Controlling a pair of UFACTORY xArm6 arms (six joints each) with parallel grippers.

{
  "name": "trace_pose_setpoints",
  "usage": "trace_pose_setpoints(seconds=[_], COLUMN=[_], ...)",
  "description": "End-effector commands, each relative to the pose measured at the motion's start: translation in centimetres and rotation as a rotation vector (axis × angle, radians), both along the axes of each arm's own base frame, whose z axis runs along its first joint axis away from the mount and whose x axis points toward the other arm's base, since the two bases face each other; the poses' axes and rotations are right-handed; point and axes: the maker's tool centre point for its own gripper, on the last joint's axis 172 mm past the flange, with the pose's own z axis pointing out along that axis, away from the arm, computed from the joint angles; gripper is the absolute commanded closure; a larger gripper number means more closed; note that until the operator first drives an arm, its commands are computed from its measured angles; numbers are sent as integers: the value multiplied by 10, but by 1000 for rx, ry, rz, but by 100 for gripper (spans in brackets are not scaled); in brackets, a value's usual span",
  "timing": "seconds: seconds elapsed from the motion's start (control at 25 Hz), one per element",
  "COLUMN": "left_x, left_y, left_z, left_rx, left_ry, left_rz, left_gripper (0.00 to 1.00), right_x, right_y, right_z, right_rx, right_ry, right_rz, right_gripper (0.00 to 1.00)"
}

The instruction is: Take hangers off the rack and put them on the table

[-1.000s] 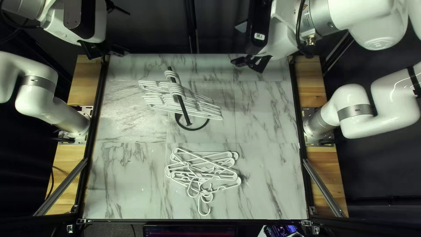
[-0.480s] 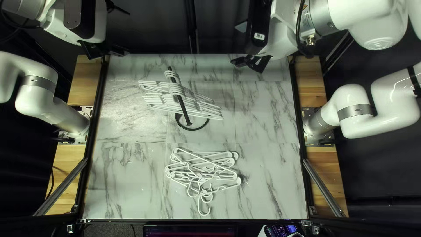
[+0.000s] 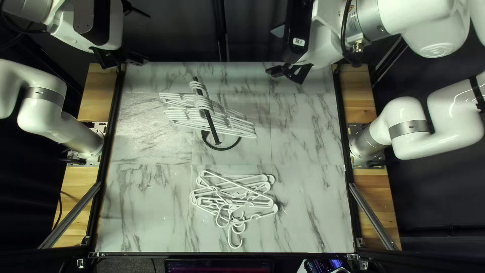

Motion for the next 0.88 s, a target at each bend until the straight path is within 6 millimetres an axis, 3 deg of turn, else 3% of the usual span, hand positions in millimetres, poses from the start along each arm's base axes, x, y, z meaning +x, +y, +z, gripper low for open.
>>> trace_pose_setpoints(seconds=[0.04, 0.24, 0.36, 0.48, 0.76, 0.88], left_x=[3, -11, -22, -36, -44, -30], left_y=[-41, -90, -103, -109, -109, -115], left_z=[-51, -126, -167, -195, -198, -223], left_rx=[3, -28, -52, -67, -69, -60], left_ry=[125, 260, 312, 337, 339, 309], left_rz=[4, -29, -48, -56, -38, -23], left_gripper=[0, 0, 0, 0, 0, 0], right_x=[0, 0, 0, 0, 0, 0], right_y=[0, 0, 0, 0, 0, 0], right_z=[0, 0, 0, 0, 0, 0], right_rx=[0, 0, 0, 0, 0, 0], right_ry=[0, 0, 0, 0, 0, 0], right_rz=[0, 0, 0, 0, 0, 0], right_gripper=[0, 0, 0, 0, 0, 0])
